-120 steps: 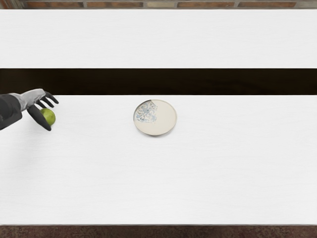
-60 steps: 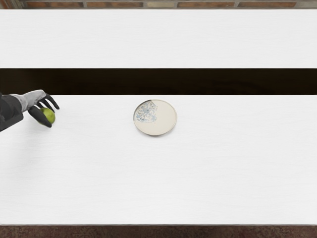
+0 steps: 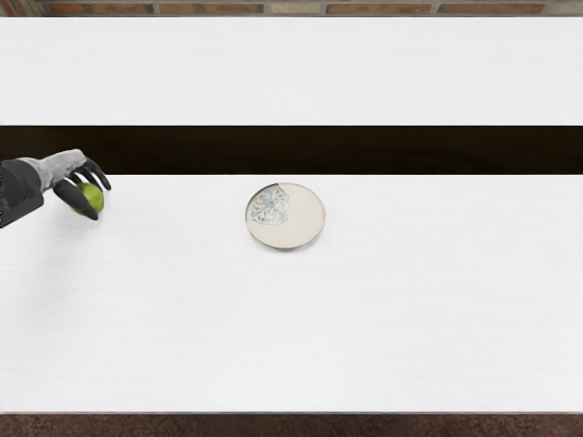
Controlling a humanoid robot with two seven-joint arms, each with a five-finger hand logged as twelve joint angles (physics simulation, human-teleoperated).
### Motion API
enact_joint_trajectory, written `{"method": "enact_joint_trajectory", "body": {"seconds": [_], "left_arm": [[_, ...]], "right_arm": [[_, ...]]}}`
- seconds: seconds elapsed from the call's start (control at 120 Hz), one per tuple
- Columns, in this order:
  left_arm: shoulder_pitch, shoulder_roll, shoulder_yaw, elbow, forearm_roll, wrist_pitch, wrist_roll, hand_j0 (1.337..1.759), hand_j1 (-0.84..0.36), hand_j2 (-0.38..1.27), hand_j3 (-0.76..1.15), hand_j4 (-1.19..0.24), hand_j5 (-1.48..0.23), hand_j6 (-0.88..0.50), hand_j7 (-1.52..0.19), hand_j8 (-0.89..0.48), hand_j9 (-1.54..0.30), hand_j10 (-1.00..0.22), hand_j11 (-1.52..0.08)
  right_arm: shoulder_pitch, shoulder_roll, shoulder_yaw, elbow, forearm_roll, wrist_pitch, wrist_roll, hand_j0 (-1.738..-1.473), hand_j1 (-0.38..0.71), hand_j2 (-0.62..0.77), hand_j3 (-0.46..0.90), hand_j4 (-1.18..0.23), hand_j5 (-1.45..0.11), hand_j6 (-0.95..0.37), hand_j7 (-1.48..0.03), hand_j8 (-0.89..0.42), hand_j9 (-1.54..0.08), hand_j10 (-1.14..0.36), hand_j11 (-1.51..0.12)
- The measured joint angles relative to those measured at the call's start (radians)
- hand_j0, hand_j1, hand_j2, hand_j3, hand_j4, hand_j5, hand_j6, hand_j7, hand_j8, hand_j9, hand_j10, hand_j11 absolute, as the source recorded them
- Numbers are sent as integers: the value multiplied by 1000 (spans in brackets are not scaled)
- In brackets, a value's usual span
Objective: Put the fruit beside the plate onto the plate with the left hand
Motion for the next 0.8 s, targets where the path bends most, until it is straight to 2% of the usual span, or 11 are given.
{"method": "enact_joint_trajectory", "body": {"seconds": [0.075,0.225,0.458,0.467,0.483,0.525,0.767,0.8], "left_arm": [[-24,-11,-1,-3,-2,-2,0,1656,-322,222,0,-609,-819,-462,-822,-426,-813,-566,-811],[-58,-60,-1,-6,-8,-5,1,1656,-323,237,0,-610,-815,-467,-818,-428,-811,-571,-809],[-105,-164,-8,-7,-21,-6,33,1657,-321,274,0,-607,-815,-485,-816,-439,-810,-579,-802],[-110,-171,-8,-7,-21,-6,34,1657,-316,288,0,-610,-809,-472,-809,-477,-807,-623,-799],[-117,-182,-9,-7,-23,-6,36,1657,-316,291,0,-609,-810,-481,-810,-461,-807,-635,-798],[-129,-202,-11,-7,-29,-6,38,1657,-306,259,0,-606,-811,-501,-811,-463,-806,-630,-801],[-169,-333,-12,-7,-74,-7,72,1657,-315,322,0,-589,-823,-515,-811,-466,-807,-621,-806],[-182,-351,-12,-7,-84,-7,78,1657,-300,272,0,-587,-824,-514,-811,-471,-808,-624,-806]], "right_arm": [[0,0,0,0,0,0,0,-1658,-349,0,0,0,0,0,0,0,0,0,0],[0,0,0,0,0,0,0,-1658,-349,0,0,0,0,0,0,0,0,0,0],[0,0,0,0,0,0,0,-1658,-349,0,0,0,0,0,0,0,0,0,0],[0,0,0,0,0,0,0,-1658,-349,0,0,0,0,0,0,0,0,0,0],[0,0,0,0,0,0,0,-1658,-349,0,0,0,0,0,0,0,0,0,0],[0,0,0,0,0,0,0,-1658,-349,0,0,0,0,0,0,0,0,0,0],[0,0,0,0,0,0,0,-1658,-349,0,0,0,0,0,0,0,0,0,0],[0,0,0,0,0,0,0,-1658,-349,0,0,0,0,0,0,0,0,0,0]]}}
